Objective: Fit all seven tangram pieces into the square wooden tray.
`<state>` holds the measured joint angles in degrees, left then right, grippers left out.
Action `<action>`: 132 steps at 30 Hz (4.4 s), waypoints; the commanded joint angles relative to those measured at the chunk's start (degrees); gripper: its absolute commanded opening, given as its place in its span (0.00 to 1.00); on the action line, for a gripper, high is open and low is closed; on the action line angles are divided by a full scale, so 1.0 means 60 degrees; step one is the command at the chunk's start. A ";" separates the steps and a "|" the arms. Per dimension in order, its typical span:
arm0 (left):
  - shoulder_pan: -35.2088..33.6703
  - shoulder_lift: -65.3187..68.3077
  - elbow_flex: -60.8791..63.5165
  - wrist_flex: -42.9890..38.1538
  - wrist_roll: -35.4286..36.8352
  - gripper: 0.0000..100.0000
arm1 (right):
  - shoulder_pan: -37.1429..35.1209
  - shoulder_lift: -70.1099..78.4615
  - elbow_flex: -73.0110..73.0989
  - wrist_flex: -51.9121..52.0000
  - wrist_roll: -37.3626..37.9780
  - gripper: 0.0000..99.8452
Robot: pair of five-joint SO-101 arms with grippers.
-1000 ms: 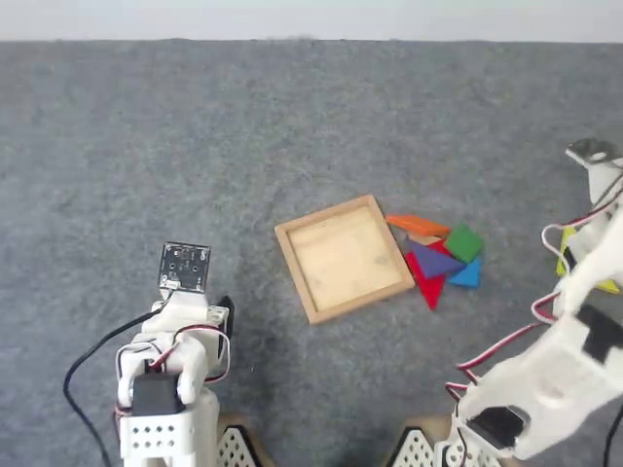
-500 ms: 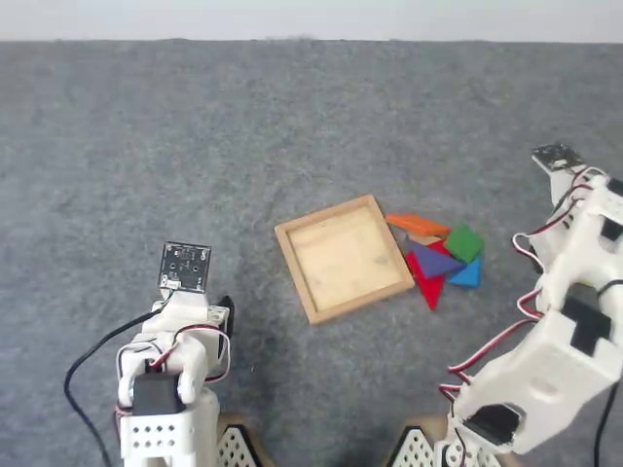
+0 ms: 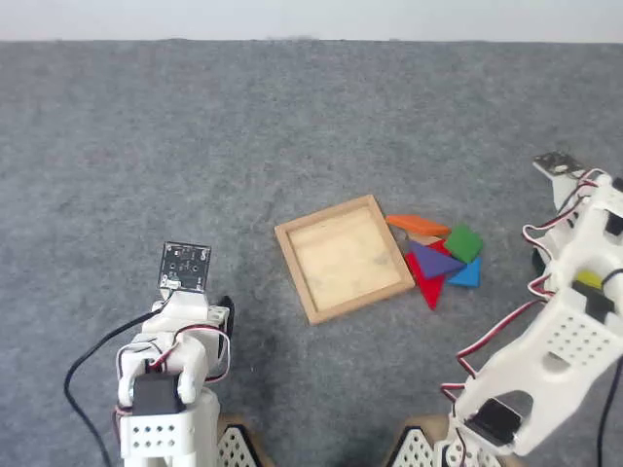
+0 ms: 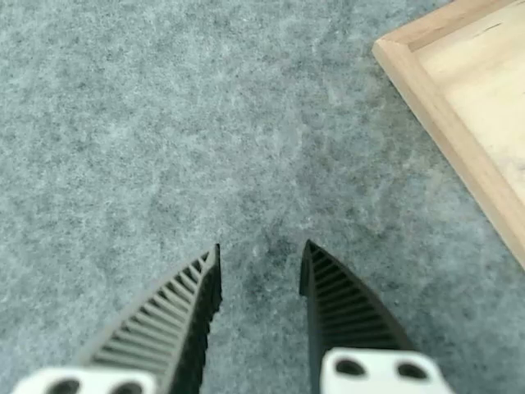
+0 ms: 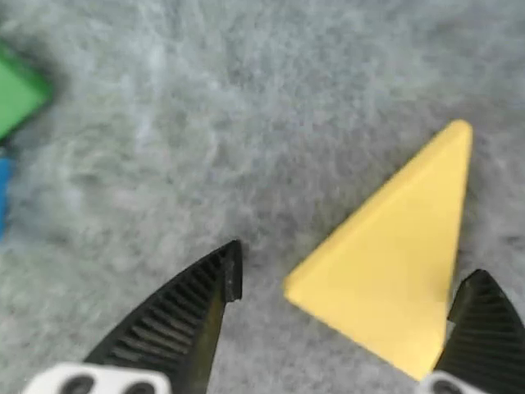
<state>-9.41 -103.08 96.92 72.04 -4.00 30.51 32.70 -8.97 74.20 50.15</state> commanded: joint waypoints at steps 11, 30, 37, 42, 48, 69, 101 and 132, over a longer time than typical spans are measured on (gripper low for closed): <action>0.0015 -0.0264 -0.0081 0.0088 -0.0059 0.15 | 0.0637 0.0623 -0.1392 0.0916 0.0161 0.40; 0.0015 -0.0264 -0.0081 0.0088 -0.0059 0.15 | 0.0652 0.0711 -0.1714 0.1033 0.0176 0.23; 0.0015 -0.0264 -0.0081 0.0088 -0.0059 0.15 | 0.0623 0.0608 -0.1729 0.1077 0.0117 0.23; 0.0015 -0.0264 -0.0081 0.0088 -0.0059 0.15 | 0.0711 0.0608 -0.2125 0.1766 0.0103 0.23; 0.0015 -0.0264 -0.0081 0.0088 -0.0059 0.15 | 0.0711 0.0608 -0.3018 0.2689 -0.0879 0.23; 0.0015 -0.0264 -0.0081 0.0088 -0.0059 0.15 | -0.0256 0.0637 -0.3165 0.2234 -0.3150 0.39; 0.0015 -0.0264 -0.0081 0.0088 -0.0059 0.15 | -0.0242 0.1956 -0.2916 0.1048 -0.3414 0.07; 0.0015 -0.0264 -0.0081 0.0088 -0.0059 0.15 | -0.0051 -0.6176 0.3722 0.0037 -0.0703 0.25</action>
<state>-9.41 -103.08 96.92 72.04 -4.00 26.46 9.76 -3.25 88.79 42.42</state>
